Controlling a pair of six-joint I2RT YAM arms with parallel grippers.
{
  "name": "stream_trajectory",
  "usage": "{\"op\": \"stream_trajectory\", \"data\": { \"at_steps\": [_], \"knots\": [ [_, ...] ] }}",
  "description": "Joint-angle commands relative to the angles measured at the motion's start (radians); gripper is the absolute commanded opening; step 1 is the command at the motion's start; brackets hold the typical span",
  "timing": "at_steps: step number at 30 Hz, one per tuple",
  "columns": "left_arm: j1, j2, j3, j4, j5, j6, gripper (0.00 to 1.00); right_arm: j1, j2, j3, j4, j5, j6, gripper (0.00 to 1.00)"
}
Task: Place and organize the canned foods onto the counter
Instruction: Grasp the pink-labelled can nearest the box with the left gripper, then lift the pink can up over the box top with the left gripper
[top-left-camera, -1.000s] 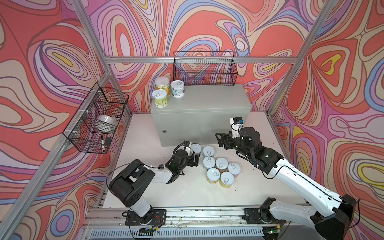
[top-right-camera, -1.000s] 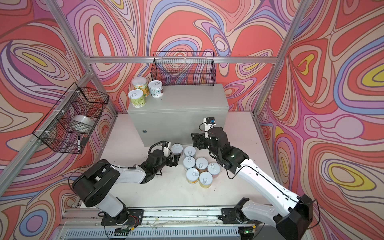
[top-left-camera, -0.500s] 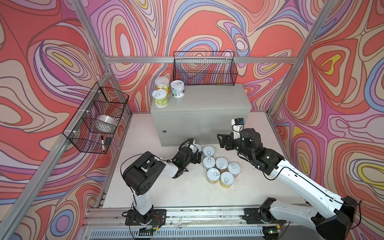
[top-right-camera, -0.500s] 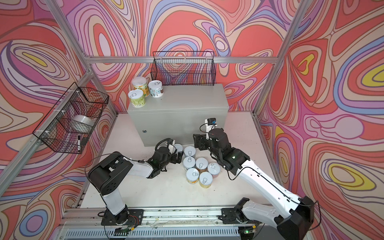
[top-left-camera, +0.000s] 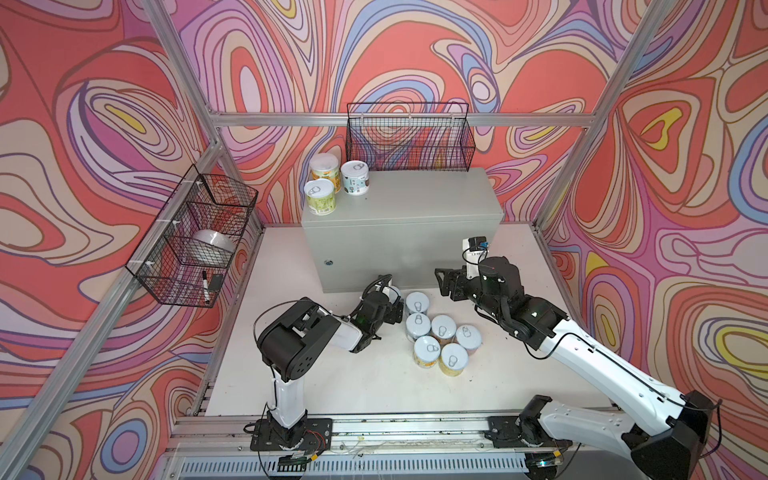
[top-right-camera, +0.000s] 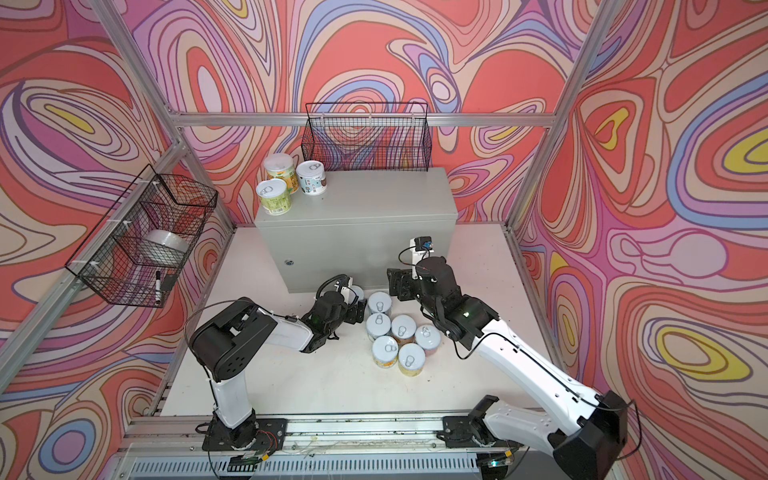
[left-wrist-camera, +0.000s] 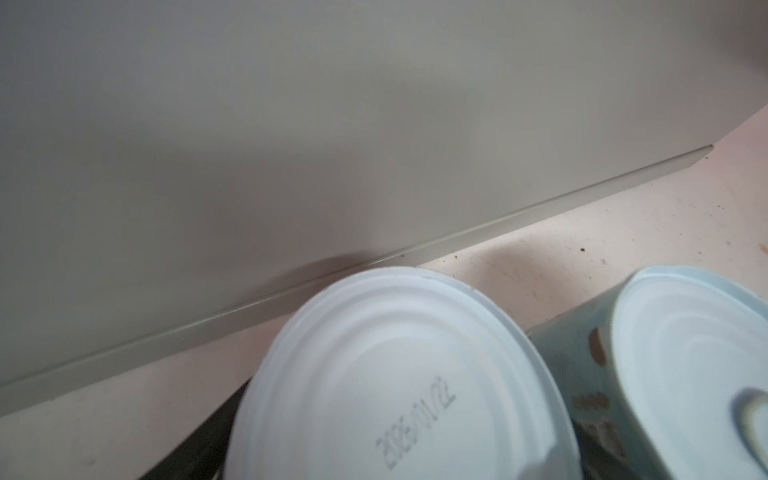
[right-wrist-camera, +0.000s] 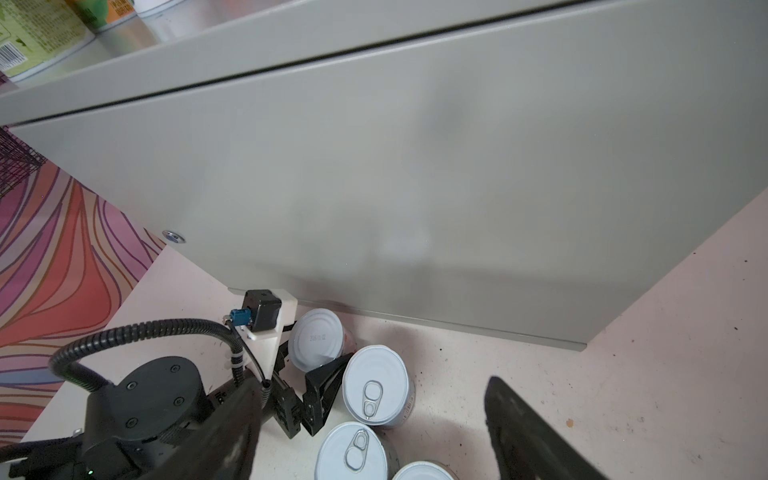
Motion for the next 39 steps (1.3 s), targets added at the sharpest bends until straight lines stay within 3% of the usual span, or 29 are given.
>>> {"op": "stream_trajectory", "data": {
  "at_steps": [1, 7, 11, 15, 17, 18, 19, 25, 31, 39],
  "knots": [
    [0.000, 0.032, 0.027, 0.032, -0.035, 0.001, 0.88, 0.003, 0.013, -0.002, -0.008, 0.010, -0.011, 0.86],
    [0.000, 0.063, 0.058, 0.028, -0.048, 0.010, 0.87, 0.002, 0.020, -0.004, -0.005, 0.016, -0.021, 0.87],
    [0.000, 0.067, 0.055, 0.050, -0.039, 0.023, 0.74, 0.002, 0.023, -0.004, -0.015, 0.024, -0.022, 0.86],
    [0.000, 0.029, 0.041, 0.030, -0.077, 0.028, 0.48, 0.002, 0.014, -0.012, -0.012, 0.027, -0.019, 0.86],
    [0.000, -0.008, 0.023, 0.013, -0.085, 0.038, 0.27, 0.002, 0.010, -0.017, -0.007, 0.026, -0.016, 0.86],
    [0.001, -0.034, 0.015, -0.009, -0.085, 0.048, 0.06, 0.002, 0.008, -0.018, -0.002, 0.025, -0.016, 0.86],
    [0.001, -0.068, 0.012, -0.049, -0.086, 0.049, 0.00, 0.003, 0.008, -0.019, 0.002, 0.023, -0.014, 0.86],
    [0.001, -0.369, -0.021, -0.330, -0.031, 0.060, 0.00, 0.002, 0.007, -0.008, 0.026, 0.011, -0.007, 0.86],
    [-0.005, -0.695, 0.141, -0.814, -0.001, 0.000, 0.00, 0.002, -0.016, 0.066, -0.024, 0.117, 0.010, 0.86],
    [-0.009, -0.770, 0.500, -1.155, -0.009, 0.001, 0.00, 0.000, -0.008, 0.186, -0.074, 0.151, 0.001, 0.86]
  ]
}}
